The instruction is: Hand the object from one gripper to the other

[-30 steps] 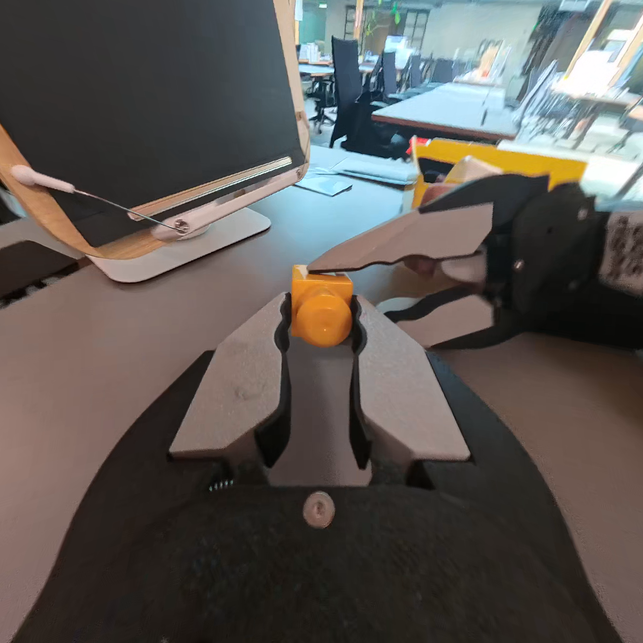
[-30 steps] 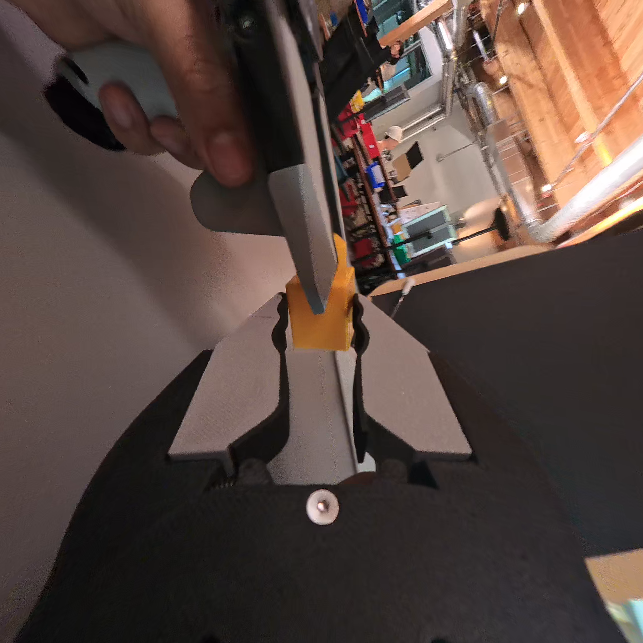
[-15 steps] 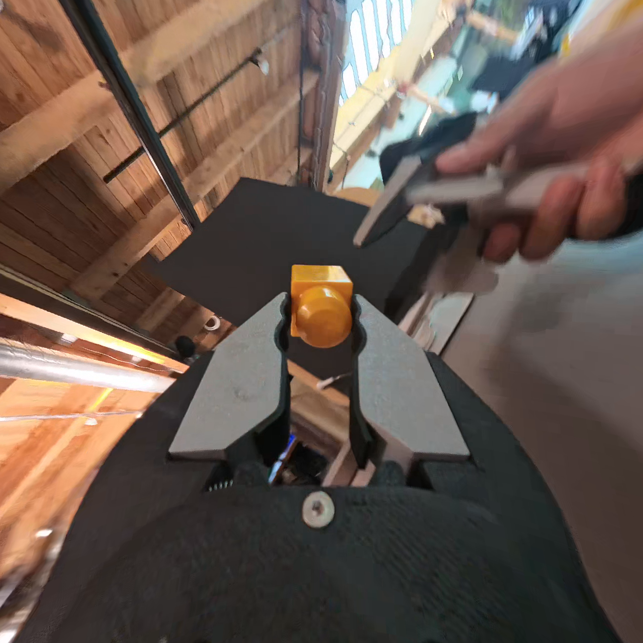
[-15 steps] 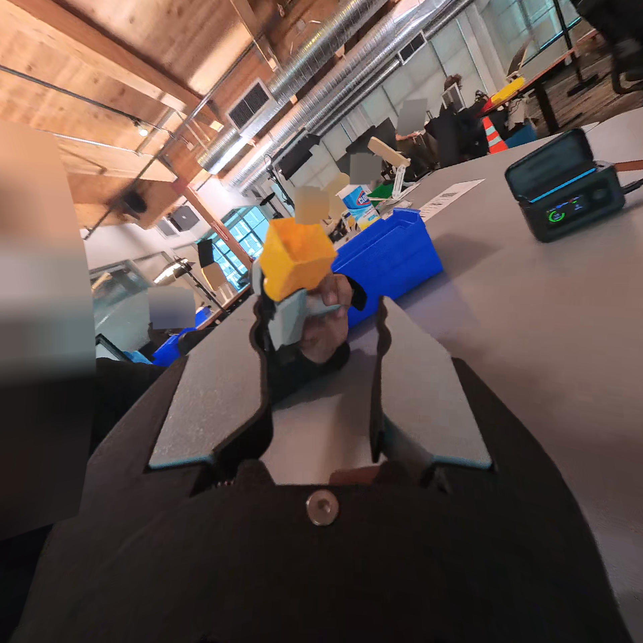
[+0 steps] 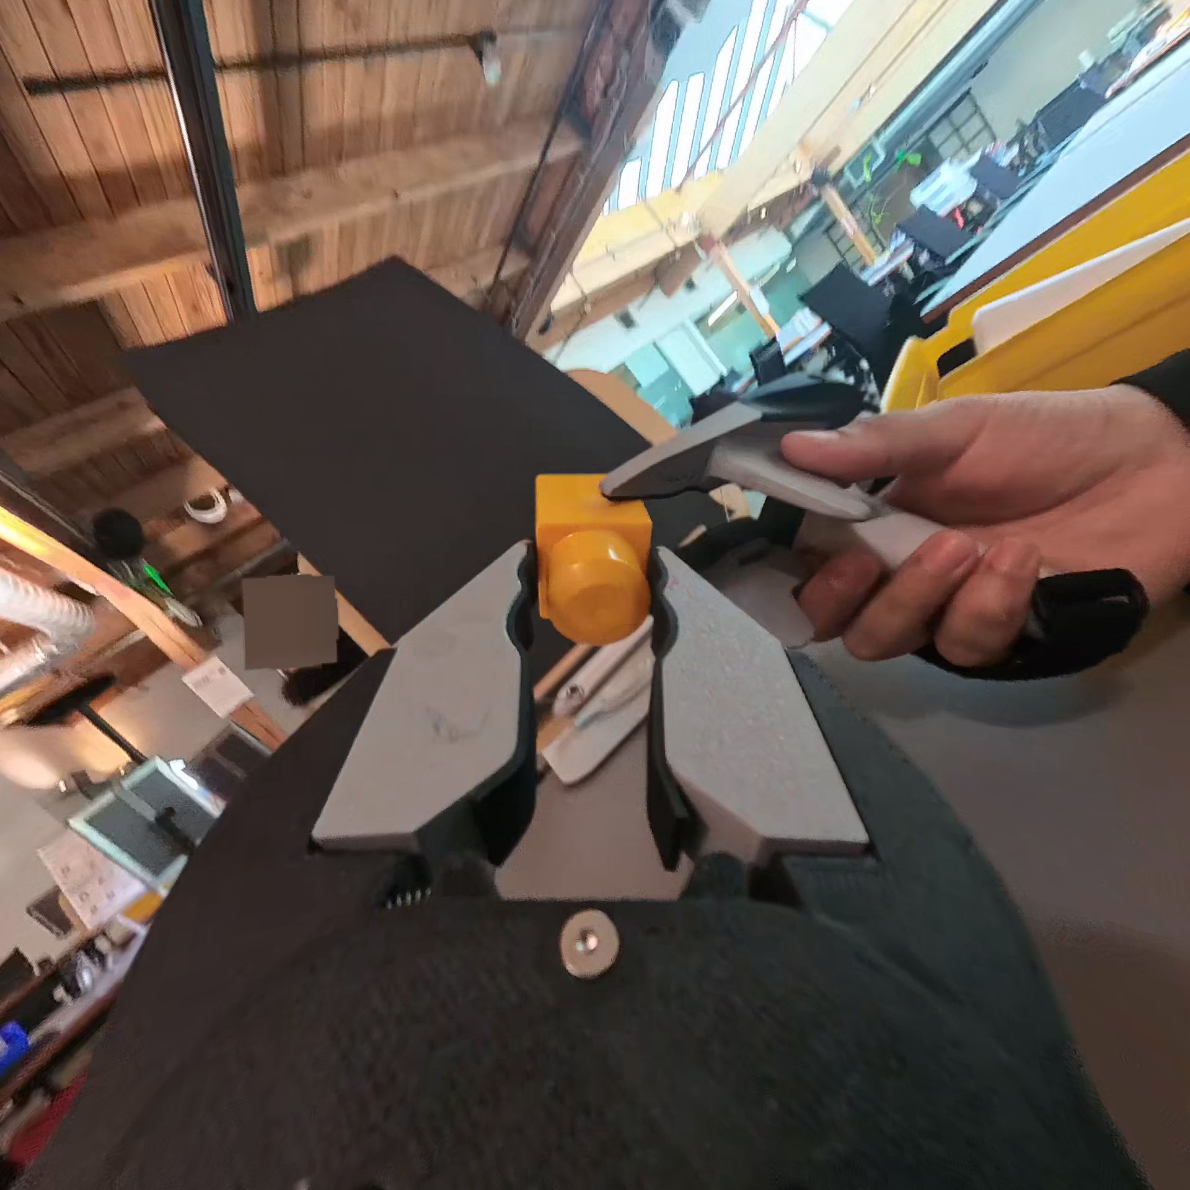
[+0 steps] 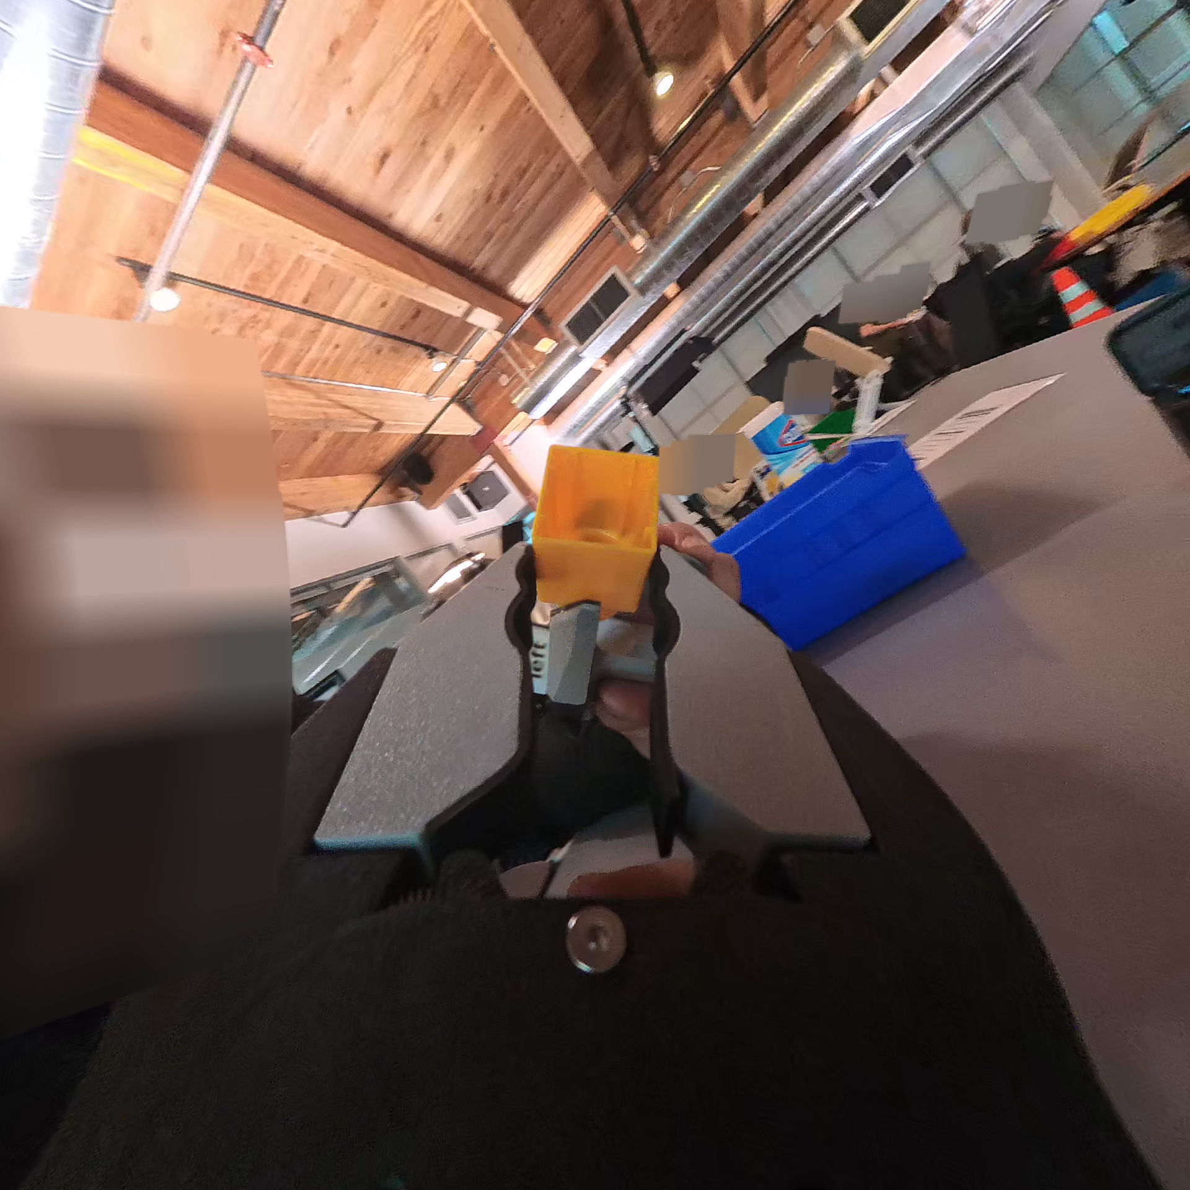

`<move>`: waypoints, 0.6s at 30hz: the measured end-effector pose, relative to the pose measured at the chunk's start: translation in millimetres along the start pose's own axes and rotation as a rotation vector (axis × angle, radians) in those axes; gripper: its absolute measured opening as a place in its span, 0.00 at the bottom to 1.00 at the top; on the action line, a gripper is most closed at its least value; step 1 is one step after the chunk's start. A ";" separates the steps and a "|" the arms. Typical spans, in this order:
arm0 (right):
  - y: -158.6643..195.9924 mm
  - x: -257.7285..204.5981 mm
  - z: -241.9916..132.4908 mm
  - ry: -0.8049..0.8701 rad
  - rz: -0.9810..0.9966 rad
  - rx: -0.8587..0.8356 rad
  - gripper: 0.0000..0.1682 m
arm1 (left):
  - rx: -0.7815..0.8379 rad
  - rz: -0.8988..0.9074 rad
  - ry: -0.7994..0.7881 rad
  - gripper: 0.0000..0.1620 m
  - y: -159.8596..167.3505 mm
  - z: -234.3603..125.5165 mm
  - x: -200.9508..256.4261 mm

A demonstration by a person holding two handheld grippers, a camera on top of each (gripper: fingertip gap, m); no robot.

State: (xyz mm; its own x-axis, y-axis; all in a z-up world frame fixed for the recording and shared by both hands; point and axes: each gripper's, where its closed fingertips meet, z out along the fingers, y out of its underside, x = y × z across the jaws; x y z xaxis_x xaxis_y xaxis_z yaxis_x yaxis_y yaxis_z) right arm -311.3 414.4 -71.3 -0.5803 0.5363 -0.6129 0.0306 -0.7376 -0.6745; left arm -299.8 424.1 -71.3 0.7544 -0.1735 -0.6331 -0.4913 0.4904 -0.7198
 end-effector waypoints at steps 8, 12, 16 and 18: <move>-20.1 32.5 -31.2 0.476 -0.561 -0.139 0.18 | -0.235 -0.287 0.229 0.32 47.8 3.2 16.8; -20.1 33.6 -40.6 0.716 -1.081 -0.386 0.18 | -0.297 -0.646 0.376 0.32 57.4 -0.1 27.9; -10.2 41.9 -46.5 0.876 -1.509 -0.617 0.18 | -0.260 -1.044 0.429 0.38 51.2 -1.0 14.9; -9.2 46.6 -48.1 0.953 -1.737 -0.712 0.18 | -0.264 -1.229 0.447 0.43 51.9 -3.3 8.1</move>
State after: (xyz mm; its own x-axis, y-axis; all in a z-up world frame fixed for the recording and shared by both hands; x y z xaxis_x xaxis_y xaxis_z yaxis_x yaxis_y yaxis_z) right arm -299.5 465.8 -113.5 0.1407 0.5003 0.8543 0.4120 0.7551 -0.5100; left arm -320.6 445.4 -114.7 0.5836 -0.6688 0.4605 0.2931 -0.3553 -0.8876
